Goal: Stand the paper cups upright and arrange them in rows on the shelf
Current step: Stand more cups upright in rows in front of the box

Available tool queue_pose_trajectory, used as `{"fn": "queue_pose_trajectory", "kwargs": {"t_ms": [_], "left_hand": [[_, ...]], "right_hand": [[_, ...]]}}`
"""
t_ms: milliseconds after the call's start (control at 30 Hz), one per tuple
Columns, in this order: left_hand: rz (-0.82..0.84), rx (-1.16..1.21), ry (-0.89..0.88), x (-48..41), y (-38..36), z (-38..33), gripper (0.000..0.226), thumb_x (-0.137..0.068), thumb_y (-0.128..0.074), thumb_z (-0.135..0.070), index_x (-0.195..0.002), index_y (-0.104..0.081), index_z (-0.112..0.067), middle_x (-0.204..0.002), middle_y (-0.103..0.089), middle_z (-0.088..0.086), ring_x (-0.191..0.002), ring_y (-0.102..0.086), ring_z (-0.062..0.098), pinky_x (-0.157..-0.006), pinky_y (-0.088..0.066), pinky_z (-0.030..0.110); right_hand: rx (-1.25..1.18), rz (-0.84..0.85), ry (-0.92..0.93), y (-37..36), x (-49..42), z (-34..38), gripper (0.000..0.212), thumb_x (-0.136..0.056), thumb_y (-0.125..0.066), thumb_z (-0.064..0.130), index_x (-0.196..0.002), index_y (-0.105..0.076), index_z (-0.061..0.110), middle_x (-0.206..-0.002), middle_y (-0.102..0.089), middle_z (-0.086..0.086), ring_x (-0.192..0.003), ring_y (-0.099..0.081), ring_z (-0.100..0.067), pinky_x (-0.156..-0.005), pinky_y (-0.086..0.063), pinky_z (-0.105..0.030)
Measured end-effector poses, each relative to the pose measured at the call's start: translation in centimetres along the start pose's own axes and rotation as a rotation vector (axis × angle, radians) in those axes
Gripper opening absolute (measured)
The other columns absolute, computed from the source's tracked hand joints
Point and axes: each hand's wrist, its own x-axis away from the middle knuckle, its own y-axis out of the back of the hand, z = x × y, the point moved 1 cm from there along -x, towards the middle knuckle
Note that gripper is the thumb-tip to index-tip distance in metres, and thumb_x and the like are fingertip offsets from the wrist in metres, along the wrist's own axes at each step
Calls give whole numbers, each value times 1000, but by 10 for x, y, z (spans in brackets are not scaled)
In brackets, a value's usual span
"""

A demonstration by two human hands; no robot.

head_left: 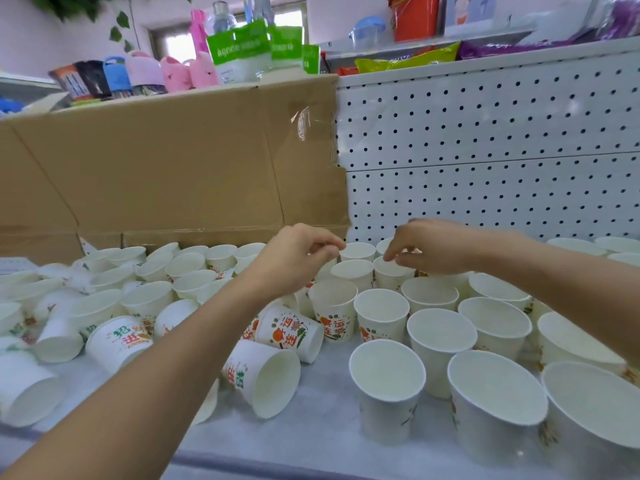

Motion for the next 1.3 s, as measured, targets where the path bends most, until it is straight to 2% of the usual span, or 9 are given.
{"fn": "queue_pose_trajectory", "kwargs": {"t_ms": [200,400,500,600,667,767,867,1133,1300], "left_hand": [[15,80,83,47,15,13,24,-97,-53,-26,-115,-69,-28,-108,-69,-14,-104,-60,-1,-97,-49,34],[-13,-41,125,110,36,31,26,-92,-55,-41,-116,-65,-35,-110,-65,-22,-100,-55,-10,-86,-45,17],[-48,-295,162,135,34,37,52,-81,-44,-73,-117,-61,-39,-110,-63,-20,-104,-55,3,-95,-42,37],[-13,-488,209,150,27,38,88,-57,-21,-90,-125,-51,-42,-117,-55,-19,-114,-46,8,-94,-28,34],[27,-493,154,160,24,41,96,-50,-27,-92,-131,-43,-44,-125,-47,-22,-120,-39,7,-96,-24,33],[138,-457,-14,170,23,47,95,-52,-55,-82,-138,-35,-45,-142,-32,-28,-133,-24,1,-106,-14,31],[198,-400,-116,170,21,45,89,-64,-71,-62,-141,-30,-44,-146,-30,-26,-136,-19,-3,-113,-5,30],[195,-512,-189,162,21,36,74,-76,-64,-36,-142,-31,-41,-133,-43,-13,-118,-41,14,-104,-25,35],[181,-677,-297,154,15,33,77,-73,-70,-43,-141,-34,-34,-130,-45,-5,-111,-45,21,-91,-35,37]], "right_hand": [[-139,184,-32,-12,-4,17,48,-99,-34,47,-119,-60,12,-124,-62,-5,-111,-57,-25,-99,-44,-43],[-197,-48,48,12,9,53,30,-95,-52,40,-121,-63,31,-124,-58,10,-111,-52,-9,-93,-41,-27],[-284,12,168,17,24,94,29,-90,-59,45,-116,-65,33,-112,-61,16,-101,-54,-1,-88,-46,-24],[-206,89,259,16,31,133,36,-85,-62,51,-118,-62,36,-108,-59,18,-100,-53,-1,-86,-44,-24],[-145,128,247,11,25,149,39,-86,-61,50,-122,-59,34,-105,-56,16,-98,-52,-5,-80,-42,-25],[-94,100,174,2,6,163,33,-91,-56,39,-119,-60,21,-101,-61,10,-93,-58,-16,-76,-46,-30],[-111,126,91,-5,-13,176,38,-91,-56,29,-117,-60,1,-109,-68,-15,-102,-62,-33,-82,-51,-43],[-85,232,6,-20,-32,196,46,-80,-68,21,-122,-52,10,-108,-64,-9,-92,-59,-25,-74,-49,-36],[-107,267,-33,-25,-29,200,47,-82,-66,18,-121,-41,9,-103,-56,-7,-88,-52,-24,-66,-42,-33]]}}
